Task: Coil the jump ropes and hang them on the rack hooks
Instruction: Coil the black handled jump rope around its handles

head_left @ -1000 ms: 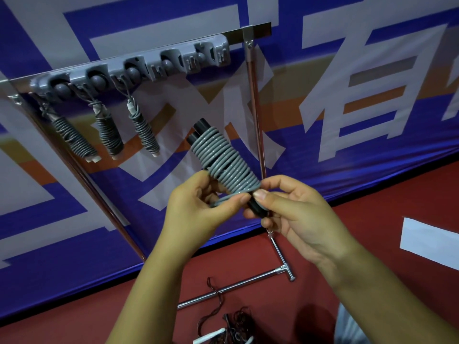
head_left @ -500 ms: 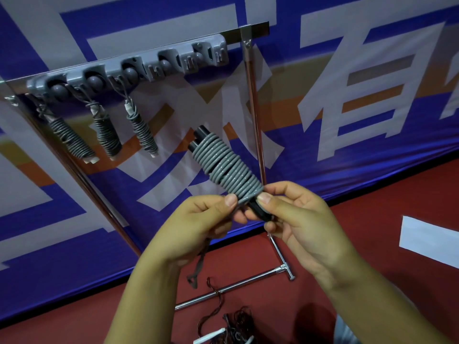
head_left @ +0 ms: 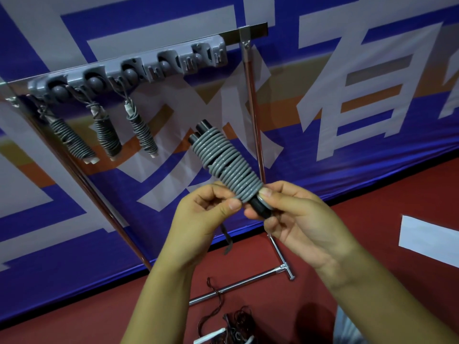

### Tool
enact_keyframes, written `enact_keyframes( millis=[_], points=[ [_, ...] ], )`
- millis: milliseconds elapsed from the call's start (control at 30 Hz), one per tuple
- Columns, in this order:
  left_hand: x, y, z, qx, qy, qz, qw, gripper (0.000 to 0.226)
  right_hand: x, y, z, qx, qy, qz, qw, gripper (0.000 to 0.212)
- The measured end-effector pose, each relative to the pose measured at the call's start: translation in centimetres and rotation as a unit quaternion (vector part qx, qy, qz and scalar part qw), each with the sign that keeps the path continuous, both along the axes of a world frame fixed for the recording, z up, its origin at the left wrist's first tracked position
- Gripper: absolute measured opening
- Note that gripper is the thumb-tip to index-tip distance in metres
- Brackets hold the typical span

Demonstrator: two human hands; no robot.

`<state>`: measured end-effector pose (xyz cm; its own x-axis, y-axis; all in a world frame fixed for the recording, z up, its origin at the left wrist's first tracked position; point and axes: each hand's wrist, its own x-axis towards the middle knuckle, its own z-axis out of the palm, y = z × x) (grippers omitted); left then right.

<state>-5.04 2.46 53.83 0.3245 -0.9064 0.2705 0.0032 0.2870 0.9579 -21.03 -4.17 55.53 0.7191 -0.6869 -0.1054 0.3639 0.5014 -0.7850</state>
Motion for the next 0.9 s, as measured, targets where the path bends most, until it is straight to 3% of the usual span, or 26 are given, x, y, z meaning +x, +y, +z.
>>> enact_keyframes(
  millis=[100, 200, 267, 400, 500, 700, 800, 900],
  points=[
    [-0.2, -0.2, 0.3, -0.027, 0.039, -0.070, 0.996, 0.061, 0.0, -0.2, 0.1, 0.059, -0.009, 0.058, 0.997, 0.018],
    [-0.5, -0.2, 0.9, -0.037, 0.038, -0.092, 0.994, 0.063, 0.2, -0.6, 0.1, 0.148, -0.032, 0.116, 0.982, 0.026],
    [-0.4, -0.1, 0.8, -0.029, 0.034, -0.078, 0.996, 0.059, 0.3, -0.9, -0.1, 0.140, -0.028, 0.128, 0.981, 0.029],
    [-0.4, -0.1, 0.1, 0.012, 0.004, 0.004, 1.000, 0.040, 0.7, -0.8, -0.9, -0.011, 0.025, 0.068, 0.997, 0.016],
    [-0.7, -0.1, 0.3, 0.026, -0.011, 0.056, 0.998, 0.044, 1.1, -0.4, -2.0, -0.124, 0.072, -0.023, 0.989, 0.011],
    [-2.9, -0.2, 1.7, 0.013, -0.026, 0.124, 0.992, 0.052, 1.5, 0.6, -3.5, -0.384, 0.125, -0.157, 0.901, 0.027],
    [-4.3, -0.1, 2.1, 0.010, -0.013, 0.139, 0.990, 0.048, 1.8, 0.6, -4.1, -0.440, 0.148, -0.222, 0.857, 0.030],
    [-4.8, -0.1, 2.3, 0.007, 0.018, 0.121, 0.993, 0.049, 1.5, 0.5, -4.0, -0.461, 0.137, -0.251, 0.840, 0.028]
  ],
)
